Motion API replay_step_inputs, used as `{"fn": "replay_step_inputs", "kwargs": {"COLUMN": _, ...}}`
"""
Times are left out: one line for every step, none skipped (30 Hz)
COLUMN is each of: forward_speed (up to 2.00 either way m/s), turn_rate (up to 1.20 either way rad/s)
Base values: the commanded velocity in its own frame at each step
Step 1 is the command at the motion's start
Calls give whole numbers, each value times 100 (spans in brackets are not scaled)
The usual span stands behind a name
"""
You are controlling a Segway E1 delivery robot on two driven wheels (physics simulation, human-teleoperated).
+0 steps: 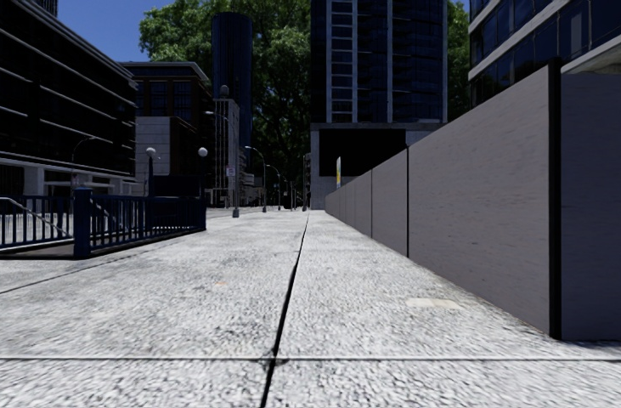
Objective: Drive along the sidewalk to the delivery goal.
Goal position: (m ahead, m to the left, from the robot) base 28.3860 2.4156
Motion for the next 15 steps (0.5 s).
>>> {"fn": "replay_step_inputs", "kwargs": {"forward_speed": 200, "turn_rate": 0}}
{"fn": "replay_step_inputs", "kwargs": {"forward_speed": 200, "turn_rate": 0}}
{"fn": "replay_step_inputs", "kwargs": {"forward_speed": 200, "turn_rate": 0}}
{"fn": "replay_step_inputs", "kwargs": {"forward_speed": 200, "turn_rate": 8}}
{"fn": "replay_step_inputs", "kwargs": {"forward_speed": 200, "turn_rate": 23}}
{"fn": "replay_step_inputs", "kwargs": {"forward_speed": 200, "turn_rate": 23}}
{"fn": "replay_step_inputs", "kwargs": {"forward_speed": 200, "turn_rate": 28}}
{"fn": "replay_step_inputs", "kwargs": {"forward_speed": 200, "turn_rate": 31}}
{"fn": "replay_step_inputs", "kwargs": {"forward_speed": 200, "turn_rate": 33}}
{"fn": "replay_step_inputs", "kwargs": {"forward_speed": 200, "turn_rate": 34}}
{"fn": "replay_step_inputs", "kwargs": {"forward_speed": 200, "turn_rate": 34}}
{"fn": "replay_step_inputs", "kwargs": {"forward_speed": 200, "turn_rate": 34}}
{"fn": "replay_step_inputs", "kwargs": {"forward_speed": 200, "turn_rate": 34}}
{"fn": "replay_step_inputs", "kwargs": {"forward_speed": 200, "turn_rate": 34}}
{"fn": "replay_step_inputs", "kwargs": {"forward_speed": 200, "turn_rate": 34}}
